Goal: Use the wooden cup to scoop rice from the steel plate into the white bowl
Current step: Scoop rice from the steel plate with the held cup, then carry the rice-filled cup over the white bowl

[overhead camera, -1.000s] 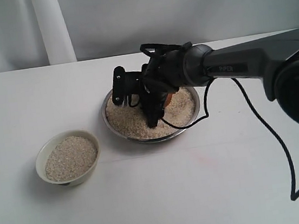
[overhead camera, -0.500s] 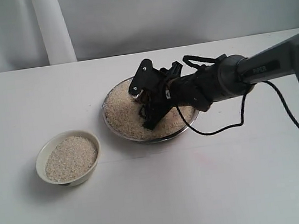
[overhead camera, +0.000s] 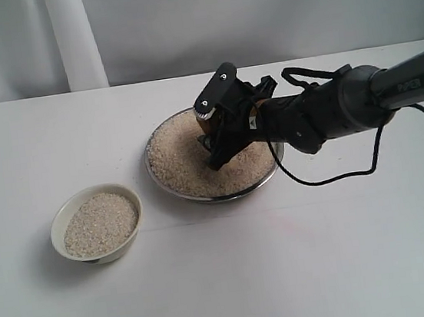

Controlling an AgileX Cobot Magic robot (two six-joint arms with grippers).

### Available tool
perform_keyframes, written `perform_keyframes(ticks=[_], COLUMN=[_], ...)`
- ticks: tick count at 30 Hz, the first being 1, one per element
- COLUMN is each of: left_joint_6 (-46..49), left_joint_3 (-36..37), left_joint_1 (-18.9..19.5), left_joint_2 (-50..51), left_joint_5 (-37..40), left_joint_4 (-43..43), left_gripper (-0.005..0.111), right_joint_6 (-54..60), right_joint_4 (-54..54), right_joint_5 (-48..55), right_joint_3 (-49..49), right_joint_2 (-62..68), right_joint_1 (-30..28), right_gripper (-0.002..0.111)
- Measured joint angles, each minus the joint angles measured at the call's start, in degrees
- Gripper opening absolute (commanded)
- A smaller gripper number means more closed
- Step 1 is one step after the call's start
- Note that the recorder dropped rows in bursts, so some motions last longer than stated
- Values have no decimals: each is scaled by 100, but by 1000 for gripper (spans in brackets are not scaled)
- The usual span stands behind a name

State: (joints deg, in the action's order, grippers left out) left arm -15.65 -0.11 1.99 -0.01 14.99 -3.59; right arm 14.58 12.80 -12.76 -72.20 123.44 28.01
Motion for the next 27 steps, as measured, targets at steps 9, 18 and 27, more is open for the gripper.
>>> perform_keyframes(ticks=[9, 18, 27], left_joint_6=[0, 0, 0], left_joint_3=[0, 0, 0], left_joint_1=[0, 0, 0], left_joint_2=[0, 0, 0], left_joint_5=[0, 0, 0], left_joint_4=[0, 0, 0], left_gripper=[0, 0, 0], right_joint_6=[-23, -48, -12], right_joint_4=[0, 257, 701], right_joint_5=[-26, 76, 108], right_joint_3=[0, 0, 0], right_joint_2=[-505, -753, -753], right_joint_1=[40, 533, 1088], right_gripper=[0, 0, 0])
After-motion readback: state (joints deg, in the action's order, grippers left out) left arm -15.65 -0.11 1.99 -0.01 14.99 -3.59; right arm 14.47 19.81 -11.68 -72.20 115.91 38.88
